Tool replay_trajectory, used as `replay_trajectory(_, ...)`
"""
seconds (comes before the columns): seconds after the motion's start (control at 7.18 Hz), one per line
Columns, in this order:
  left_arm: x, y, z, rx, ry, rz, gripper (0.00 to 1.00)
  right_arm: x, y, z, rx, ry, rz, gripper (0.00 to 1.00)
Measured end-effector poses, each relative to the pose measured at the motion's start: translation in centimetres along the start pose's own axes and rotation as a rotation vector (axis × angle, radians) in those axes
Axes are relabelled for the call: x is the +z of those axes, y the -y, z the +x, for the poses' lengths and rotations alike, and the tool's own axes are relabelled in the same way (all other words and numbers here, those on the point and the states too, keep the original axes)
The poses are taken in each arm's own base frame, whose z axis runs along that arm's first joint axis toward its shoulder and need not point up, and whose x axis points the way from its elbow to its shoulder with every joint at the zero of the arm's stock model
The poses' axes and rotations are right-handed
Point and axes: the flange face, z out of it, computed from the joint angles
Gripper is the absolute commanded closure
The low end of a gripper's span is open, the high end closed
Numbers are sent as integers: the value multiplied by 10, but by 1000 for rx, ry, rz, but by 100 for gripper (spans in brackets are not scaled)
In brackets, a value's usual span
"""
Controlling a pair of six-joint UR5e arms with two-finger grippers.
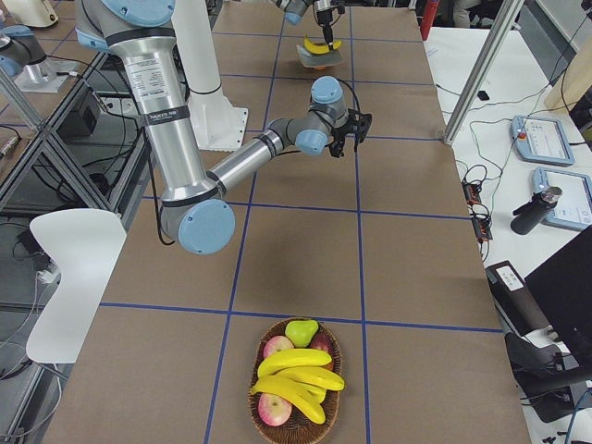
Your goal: Transfer all bananas from basket to plate
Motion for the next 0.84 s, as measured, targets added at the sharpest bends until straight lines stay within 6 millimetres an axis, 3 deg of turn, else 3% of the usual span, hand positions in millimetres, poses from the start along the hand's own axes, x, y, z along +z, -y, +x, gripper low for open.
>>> replay_trajectory(0.56, 1, 2, 6, 9, -11, -1, 12, -1, 1, 0, 0, 1, 2, 0)
replay_trajectory(0.84, -10, 2, 10, 19, -30, 6, 11, -11, 19, 18, -12, -15, 30, 0)
